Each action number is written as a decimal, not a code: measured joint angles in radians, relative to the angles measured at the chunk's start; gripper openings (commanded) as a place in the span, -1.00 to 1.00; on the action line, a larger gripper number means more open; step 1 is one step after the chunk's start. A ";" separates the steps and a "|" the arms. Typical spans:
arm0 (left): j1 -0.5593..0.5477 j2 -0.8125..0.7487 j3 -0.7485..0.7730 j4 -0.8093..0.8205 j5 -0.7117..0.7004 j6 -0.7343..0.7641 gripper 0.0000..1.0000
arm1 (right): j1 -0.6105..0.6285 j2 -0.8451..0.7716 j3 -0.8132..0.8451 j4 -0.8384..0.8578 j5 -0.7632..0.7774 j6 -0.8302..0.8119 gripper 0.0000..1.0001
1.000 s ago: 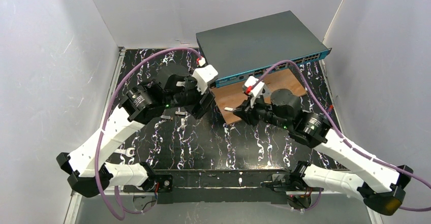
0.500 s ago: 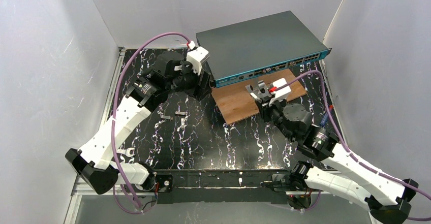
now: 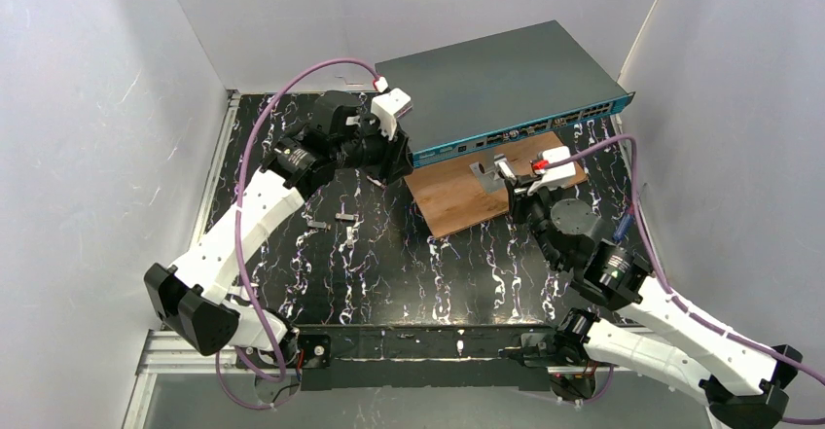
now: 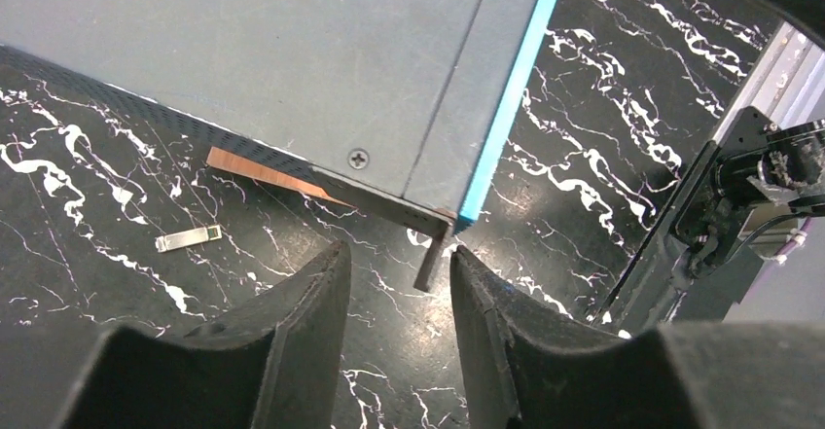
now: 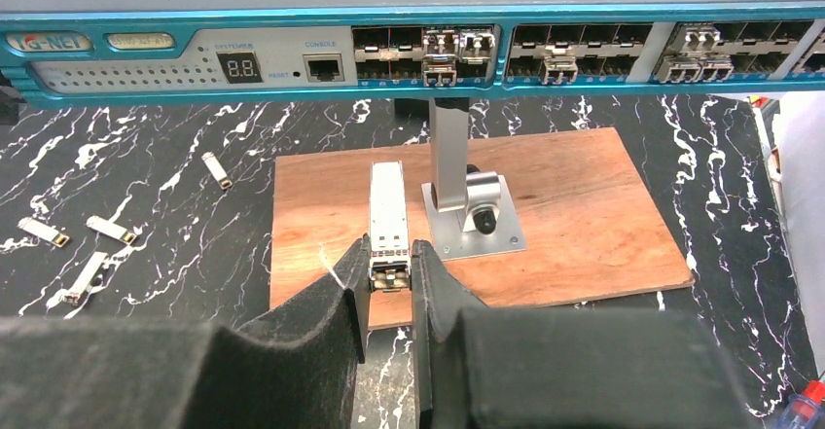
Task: Insert the plug into the switch port
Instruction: Pick up the plug from the center of the board.
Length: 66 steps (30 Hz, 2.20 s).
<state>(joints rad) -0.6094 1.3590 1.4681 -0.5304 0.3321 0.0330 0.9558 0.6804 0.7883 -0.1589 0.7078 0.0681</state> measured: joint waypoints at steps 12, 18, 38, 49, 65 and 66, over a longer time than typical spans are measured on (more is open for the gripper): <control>0.027 0.027 0.020 0.008 0.125 0.064 -0.54 | 0.000 0.063 0.001 0.053 0.018 -0.023 -0.97; 0.032 0.027 0.032 0.001 0.166 0.097 -0.65 | 0.000 0.071 0.019 0.054 0.019 -0.030 -0.97; 0.040 0.037 0.053 -0.030 0.220 0.193 -1.00 | 0.000 0.108 0.115 0.026 0.026 -0.050 -0.97; 0.040 0.039 0.053 -0.031 0.230 0.200 -1.00 | -0.010 0.166 0.164 -0.007 0.030 -0.050 -0.97; 0.040 0.048 0.071 -0.049 0.236 0.203 -1.00 | -0.027 0.195 0.224 -0.091 0.002 -0.050 -0.97; 0.040 0.050 0.073 -0.050 0.237 0.203 -1.00 | -0.031 0.194 0.224 -0.095 0.008 -0.050 -0.97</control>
<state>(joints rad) -0.5694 1.4090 1.5410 -0.5808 0.5690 0.2356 0.9245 0.8745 1.0119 -0.2543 0.7158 0.0181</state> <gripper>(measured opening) 0.028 0.260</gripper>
